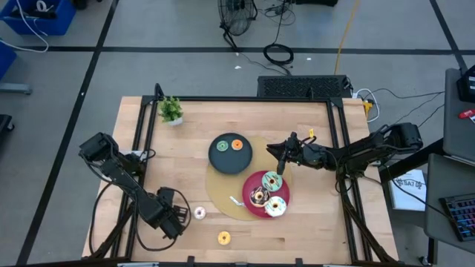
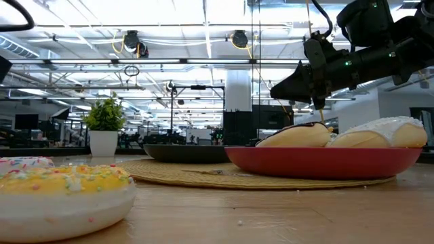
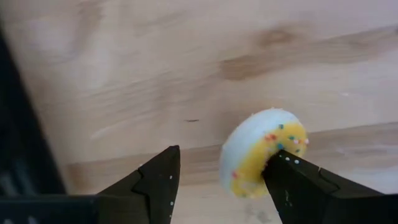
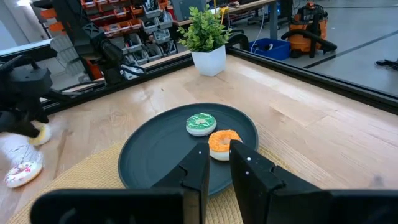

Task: Pick & Place donuts
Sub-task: Put the left small yellow doughnut on the blue plate

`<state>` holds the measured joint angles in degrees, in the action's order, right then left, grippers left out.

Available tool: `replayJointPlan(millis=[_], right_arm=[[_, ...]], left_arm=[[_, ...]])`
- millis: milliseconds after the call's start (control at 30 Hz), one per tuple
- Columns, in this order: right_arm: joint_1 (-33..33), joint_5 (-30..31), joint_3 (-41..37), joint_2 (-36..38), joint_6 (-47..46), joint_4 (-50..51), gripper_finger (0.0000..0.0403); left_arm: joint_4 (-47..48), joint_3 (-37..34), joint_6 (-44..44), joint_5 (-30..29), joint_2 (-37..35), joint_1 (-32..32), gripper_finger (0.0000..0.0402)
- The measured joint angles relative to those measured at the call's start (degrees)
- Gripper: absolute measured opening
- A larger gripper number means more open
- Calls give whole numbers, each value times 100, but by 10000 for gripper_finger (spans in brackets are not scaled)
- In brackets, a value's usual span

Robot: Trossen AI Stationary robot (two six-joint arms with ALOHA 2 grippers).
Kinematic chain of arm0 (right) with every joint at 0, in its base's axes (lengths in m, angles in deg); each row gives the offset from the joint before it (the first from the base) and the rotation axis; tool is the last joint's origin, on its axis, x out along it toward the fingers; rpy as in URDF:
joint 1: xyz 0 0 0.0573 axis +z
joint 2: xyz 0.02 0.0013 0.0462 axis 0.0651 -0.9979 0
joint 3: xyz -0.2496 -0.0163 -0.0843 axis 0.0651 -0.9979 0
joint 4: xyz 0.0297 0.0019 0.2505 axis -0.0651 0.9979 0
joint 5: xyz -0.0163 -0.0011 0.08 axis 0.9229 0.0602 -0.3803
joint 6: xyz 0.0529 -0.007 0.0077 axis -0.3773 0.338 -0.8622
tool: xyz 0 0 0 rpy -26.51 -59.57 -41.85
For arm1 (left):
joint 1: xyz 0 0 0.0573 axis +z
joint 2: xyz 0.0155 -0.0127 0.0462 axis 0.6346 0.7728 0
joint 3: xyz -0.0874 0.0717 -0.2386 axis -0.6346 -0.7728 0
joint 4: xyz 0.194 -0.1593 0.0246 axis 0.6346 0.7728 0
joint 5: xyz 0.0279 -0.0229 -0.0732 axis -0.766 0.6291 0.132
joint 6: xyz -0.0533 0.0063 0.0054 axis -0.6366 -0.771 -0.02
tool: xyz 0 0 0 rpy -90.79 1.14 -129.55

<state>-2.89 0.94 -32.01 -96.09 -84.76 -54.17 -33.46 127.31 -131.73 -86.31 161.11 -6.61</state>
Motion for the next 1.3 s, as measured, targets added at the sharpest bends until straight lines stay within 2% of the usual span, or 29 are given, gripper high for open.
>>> replayJointPlan(millis=[200,533,900,1300], right_arm=[[0,0,0,1,0,0,55],[2,0,0,0,0,0,55],[0,0,0,0,0,-2,55],[0,0,0,0,0,-2,55]], left_arm=[[-300,0,252,-239,0,14,227],[424,0,178,194,0,16,228],[448,0,464,196,-80,18,227],[718,0,316,82,-365,25,227]])
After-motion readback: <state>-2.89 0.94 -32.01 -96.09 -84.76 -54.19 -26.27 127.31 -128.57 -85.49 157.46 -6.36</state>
